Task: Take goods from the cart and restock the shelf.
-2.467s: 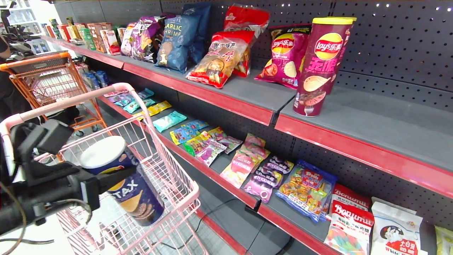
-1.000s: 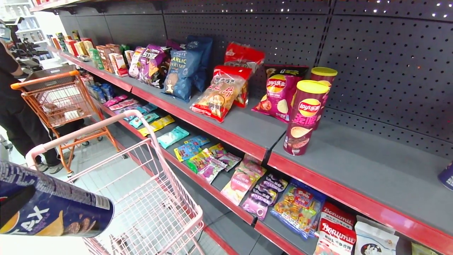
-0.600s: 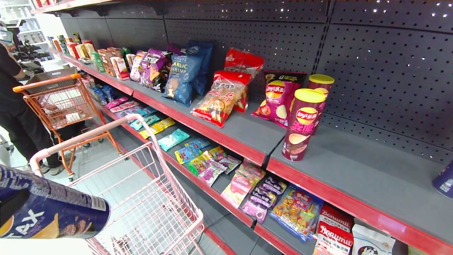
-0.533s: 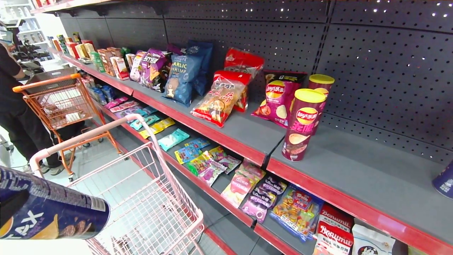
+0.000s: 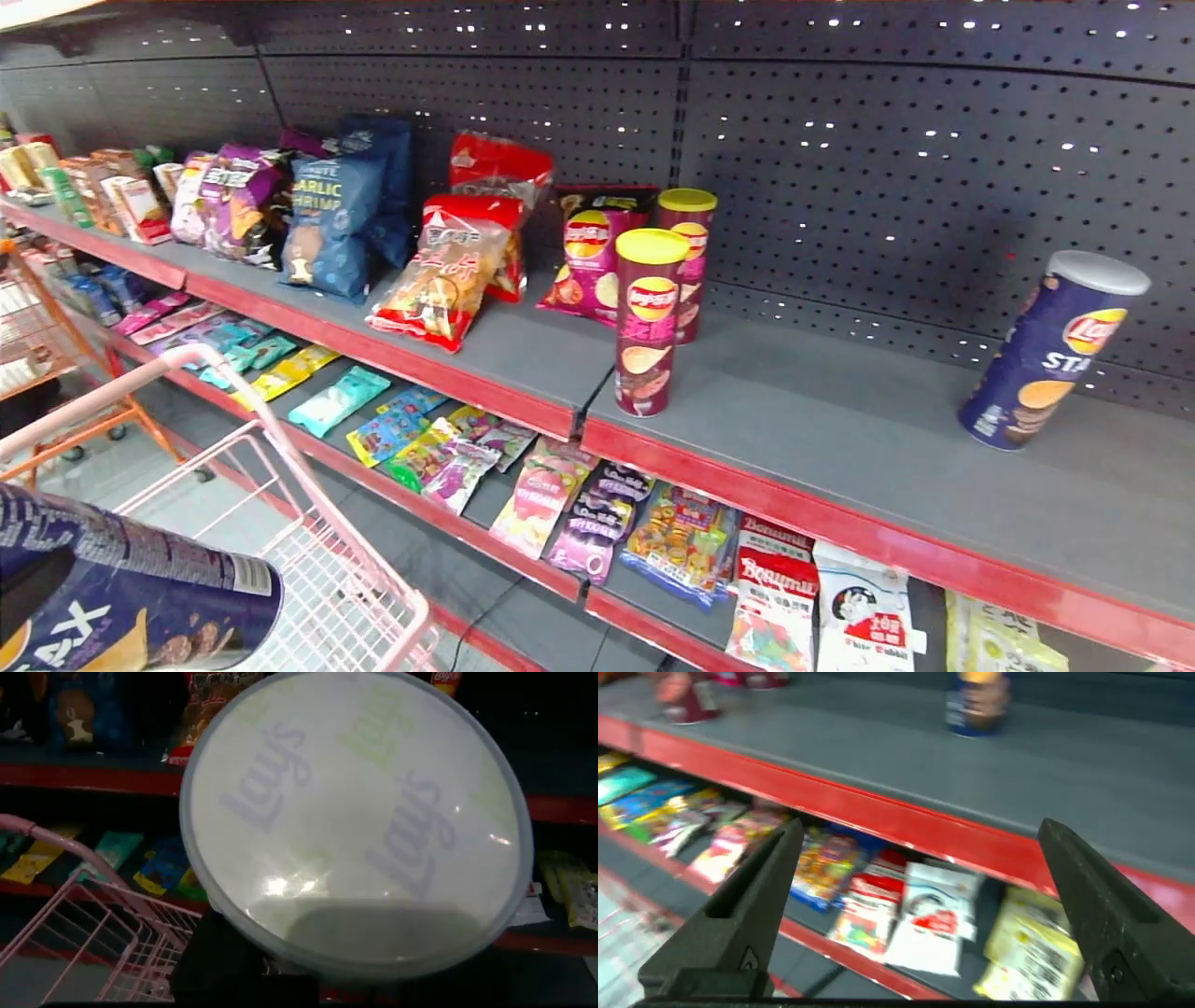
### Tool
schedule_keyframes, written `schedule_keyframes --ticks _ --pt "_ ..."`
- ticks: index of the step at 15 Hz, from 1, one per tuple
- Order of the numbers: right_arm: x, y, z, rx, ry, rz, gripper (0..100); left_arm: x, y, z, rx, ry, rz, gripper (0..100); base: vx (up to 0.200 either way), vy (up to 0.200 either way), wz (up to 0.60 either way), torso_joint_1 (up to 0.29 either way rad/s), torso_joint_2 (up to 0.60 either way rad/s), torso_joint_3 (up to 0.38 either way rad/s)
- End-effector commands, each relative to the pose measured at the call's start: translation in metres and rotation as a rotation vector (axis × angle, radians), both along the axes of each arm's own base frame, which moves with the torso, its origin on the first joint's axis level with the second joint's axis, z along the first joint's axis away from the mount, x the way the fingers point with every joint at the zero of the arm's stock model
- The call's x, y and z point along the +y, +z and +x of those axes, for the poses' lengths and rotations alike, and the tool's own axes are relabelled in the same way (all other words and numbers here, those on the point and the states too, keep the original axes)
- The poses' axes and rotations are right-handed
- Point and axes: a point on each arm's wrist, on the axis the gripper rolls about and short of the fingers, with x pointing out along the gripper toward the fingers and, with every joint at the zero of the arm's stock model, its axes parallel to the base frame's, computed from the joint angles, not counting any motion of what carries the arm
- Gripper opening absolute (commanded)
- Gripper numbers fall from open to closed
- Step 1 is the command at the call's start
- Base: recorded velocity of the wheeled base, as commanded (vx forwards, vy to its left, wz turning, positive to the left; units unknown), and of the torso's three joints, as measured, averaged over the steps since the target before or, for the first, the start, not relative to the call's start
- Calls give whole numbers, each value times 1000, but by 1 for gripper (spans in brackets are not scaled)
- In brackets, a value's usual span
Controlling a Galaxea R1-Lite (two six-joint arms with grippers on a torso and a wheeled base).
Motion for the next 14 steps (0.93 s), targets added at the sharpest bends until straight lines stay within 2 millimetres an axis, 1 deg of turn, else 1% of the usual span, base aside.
schedule_keyframes --ticks 1,8,11,14 --pt "0 0 0 1 2 0 100 1 -1 -4 -14 0 -2 0 0 0 -600 2 -2 -2" --pt "0 0 0 1 2 -2 100 1 -2 -8 -21 -1 26 0 0 0 -600 4 2 3" --pt "0 0 0 1 5 -2 100 2 -7 -17 -36 -2 26 0 0 0 0 0 0 0" --pt "0 0 1 13 9 -6 100 4 -16 -34 -31 -2 26 0 0 0 0 0 0 0"
